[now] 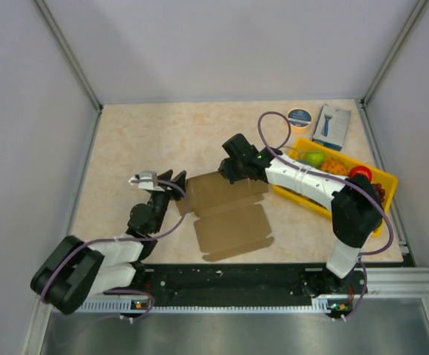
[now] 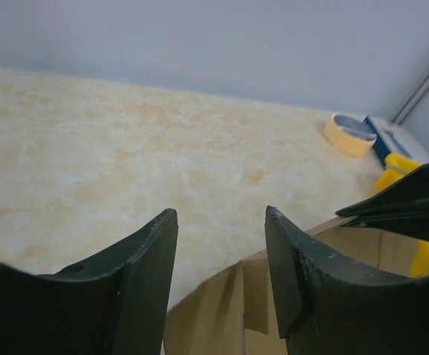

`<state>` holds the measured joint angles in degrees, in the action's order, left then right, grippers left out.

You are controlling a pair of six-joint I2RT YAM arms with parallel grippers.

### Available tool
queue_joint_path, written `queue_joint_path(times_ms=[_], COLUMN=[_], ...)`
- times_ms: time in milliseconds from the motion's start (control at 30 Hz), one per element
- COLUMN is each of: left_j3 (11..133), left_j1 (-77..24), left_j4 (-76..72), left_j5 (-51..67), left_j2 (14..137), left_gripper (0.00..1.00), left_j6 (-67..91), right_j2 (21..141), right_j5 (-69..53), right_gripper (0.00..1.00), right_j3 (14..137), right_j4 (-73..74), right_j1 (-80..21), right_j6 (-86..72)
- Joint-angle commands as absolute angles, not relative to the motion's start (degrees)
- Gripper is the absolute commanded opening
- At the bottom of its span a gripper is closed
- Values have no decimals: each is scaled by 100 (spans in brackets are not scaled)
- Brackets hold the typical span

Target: Fold the paper box

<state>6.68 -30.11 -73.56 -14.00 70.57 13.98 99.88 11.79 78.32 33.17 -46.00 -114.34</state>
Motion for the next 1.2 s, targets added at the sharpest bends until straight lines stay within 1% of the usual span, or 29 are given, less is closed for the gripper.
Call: queue_joint_path(times_ms=[0, 33, 67, 100, 133, 167, 200, 233, 333, 367, 400, 533, 600, 633, 700, 800, 867, 900, 1000, 1033, 1100, 1133, 1167], left_j3=[492, 544, 780, 956, 1141, 1412, 1519, 1599, 1810, 1906, 1942, 1951, 1916, 1907, 1890, 1925, 1898, 1925, 2083, 2153, 2250, 2320, 2338], left_j1=[-3015, -3015, -3015, -3015, -3015, -3006, -3006, -2997, -2980, -2971, -2953, -2953, -2953, -2953, -2944, -2953, -2944, -2953, -2944, -2944, -2953, -2944, -2953], left_j4=[-8135, -6764, -6011, -5063, -3696, -3091, -2667, -1897, -1005, -532, -292, 228, 386, 404, 579, 511, 256, 211, 220, 246, 272, 238, 63], left_j5=[-1547, -1512, -1538, -1677, -1774, -1854, -1985, -2047, -2083, -2022, -1961, -1407, -1345, -1327, -1415, -1214, -803, -782, -844, -844, -582, -406, -222], left_j2=[5523, 5119, 4306, 3950, 3659, 3221, 3034, 2850, 2374, 2286, 2276, 2390, 2505, 2531, 2575, 2479, 2426, 2443, 2601, 2767, 2961, 3119, 3198], left_gripper=[58, 58, 59, 60, 60, 60, 60, 60, 64, 64, 64, 63, 63, 63, 63, 58, 59, 61, 63, 61, 52, 46, 45], left_j6=[2257, 2381, 2547, 2923, 2988, 2988, 2997, 3006, 3242, 3356, 3566, 3867, 3920, 3894, 3876, 3692, 3403, 3375, 3358, 3357, 3270, 3200, 2947], right_j2=[9949, 9932, 9914, 9888, 9870, 9835, 9809, 9774, 9554, 9397, 9352, 9290, 9308, 9290, 9264, 9071, 9070, 9105, 9176, 9228, 9325, 9369, 9482], right_j5=[1503, 1512, 1538, 1564, 1599, 1678, 1714, 1749, 1916, 1977, 1995, 1583, 1188, 960, 792, 607, 353, 230, -209, -472, -763, -1043, -1159], right_gripper=[3, 2, 0, 0, 0, 0, 0, 0, 0, 0, 0, 0, 0, 0, 0, 0, 0, 0, 0, 0, 0, 0, 0], right_j3=[8253, 8253, 8253, 8209, 8183, 8148, 8052, 7955, 7227, 6981, 6517, 6047, 5828, 5723, 5415, 5037, 5027, 5045, 4826, 4816, 4816, 4825, 4834], right_j4=[3349, 3349, 3340, 3331, 3296, 3122, 2998, 2832, 1394, 884, -217, -1352, -1817, -2341, -2732, -3233, -3375, -3401, -3919, -3955, -4104, -4174, -4236], right_j1=[-4588, -4562, -4535, -4518, -4518, -4518, -4518, -4509, -4518, -4518, -4518, -4430, -4395, -4386, -4342, -4254, -4184, -4149, -3974, -3912, -3693, -3631, -3578], right_j6=[-11085, -10996, -10899, -10759, -10671, -10566, -10338, -10214, -9573, -9119, -8827, -7982, -7525, -7367, -7102, -7049, -6883, -6830, -6776, -6785, -6803, -6803, -6890])
